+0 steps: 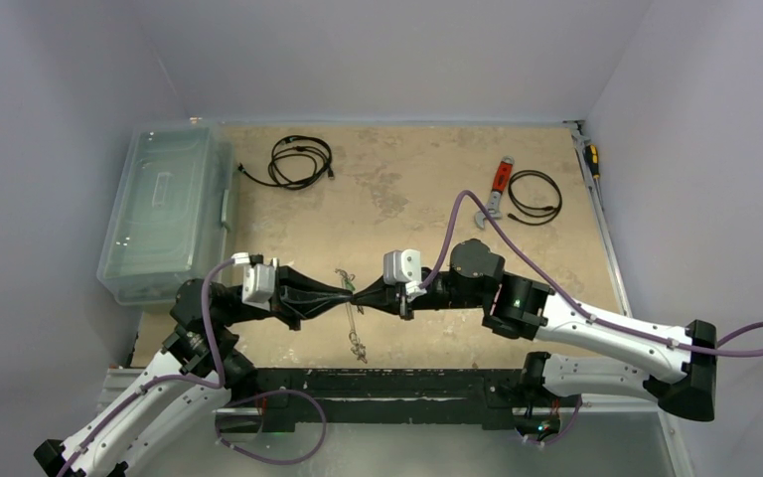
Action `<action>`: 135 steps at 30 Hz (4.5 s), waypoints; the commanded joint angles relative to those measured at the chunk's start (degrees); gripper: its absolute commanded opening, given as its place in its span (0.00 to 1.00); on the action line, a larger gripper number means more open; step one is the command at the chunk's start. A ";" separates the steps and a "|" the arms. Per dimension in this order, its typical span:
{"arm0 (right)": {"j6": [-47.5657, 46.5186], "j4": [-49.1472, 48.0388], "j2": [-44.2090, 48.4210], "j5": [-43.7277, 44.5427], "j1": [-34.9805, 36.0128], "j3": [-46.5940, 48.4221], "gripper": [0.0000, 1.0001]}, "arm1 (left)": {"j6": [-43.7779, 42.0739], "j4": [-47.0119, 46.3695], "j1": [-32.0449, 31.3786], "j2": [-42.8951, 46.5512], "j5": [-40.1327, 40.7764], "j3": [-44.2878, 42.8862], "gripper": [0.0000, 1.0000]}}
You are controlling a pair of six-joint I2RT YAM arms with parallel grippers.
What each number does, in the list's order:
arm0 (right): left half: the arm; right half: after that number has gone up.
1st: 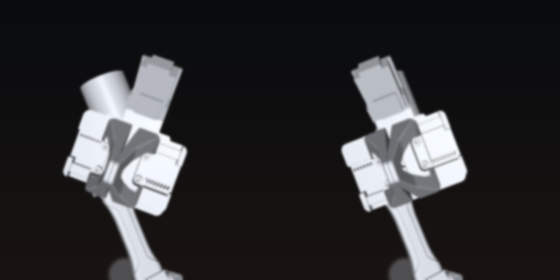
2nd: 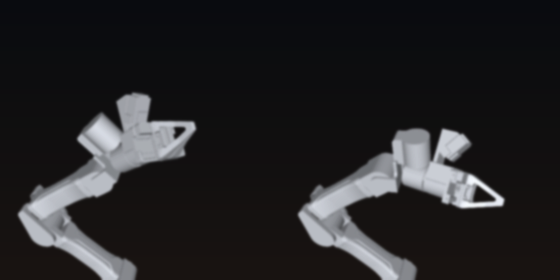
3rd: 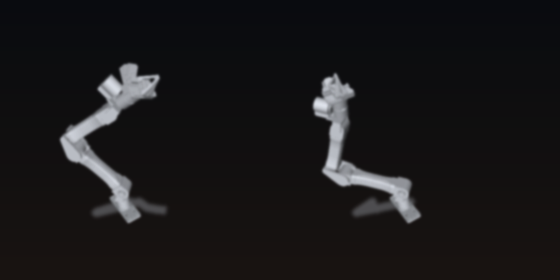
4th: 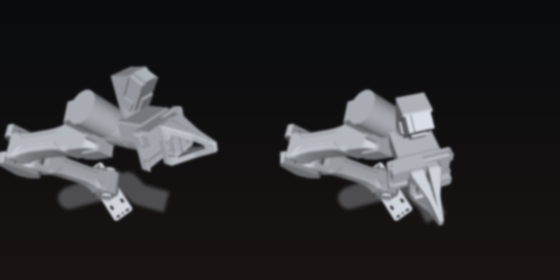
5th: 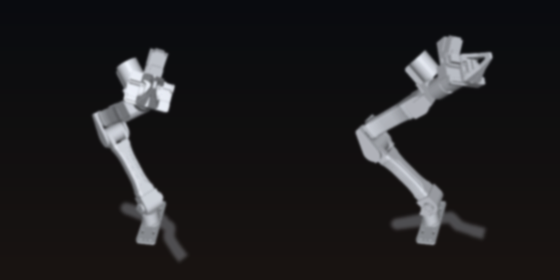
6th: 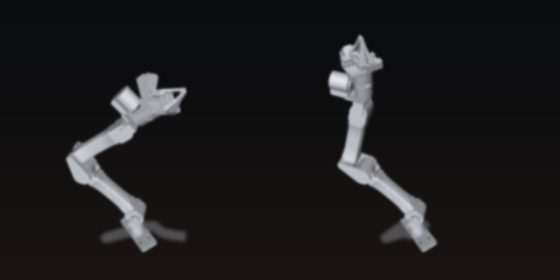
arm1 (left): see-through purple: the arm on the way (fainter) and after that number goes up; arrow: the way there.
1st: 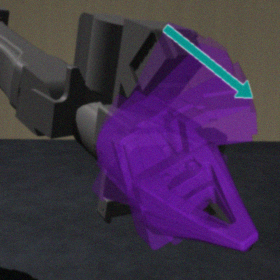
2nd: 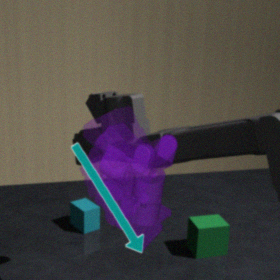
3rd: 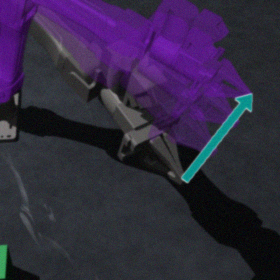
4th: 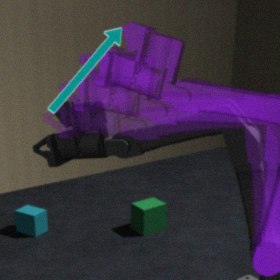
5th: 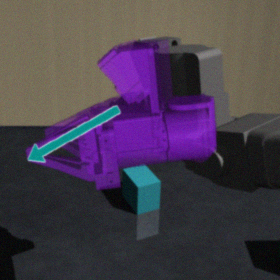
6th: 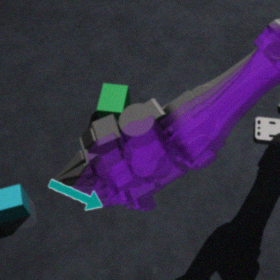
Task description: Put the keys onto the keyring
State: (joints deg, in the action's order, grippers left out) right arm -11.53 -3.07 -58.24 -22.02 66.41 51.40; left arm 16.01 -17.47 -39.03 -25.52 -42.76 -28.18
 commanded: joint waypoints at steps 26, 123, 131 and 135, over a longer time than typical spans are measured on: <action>-8.37 35.38 -3.79 4.47 0.21 22.99 0.00 | -5.02 4.59 -0.19 -3.13 -1.96 -4.41 0.32; -5.43 15.97 1.29 -0.87 0.26 10.19 0.03 | -0.98 -0.81 -1.20 -0.57 -0.78 -2.32 0.00; -5.00 13.77 0.75 -1.97 0.22 9.60 0.01 | -1.00 -0.83 -1.10 -0.15 0.00 -2.24 0.00; -4.98 13.14 -0.29 -3.01 0.26 9.80 0.01 | -1.07 -0.81 -1.12 0.06 0.45 -2.23 0.00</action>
State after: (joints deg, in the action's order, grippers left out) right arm -17.15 13.30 -57.43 -22.96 66.43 61.36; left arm 14.41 -15.35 -39.94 -26.17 -43.97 -30.11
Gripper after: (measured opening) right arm 0.015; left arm 0.009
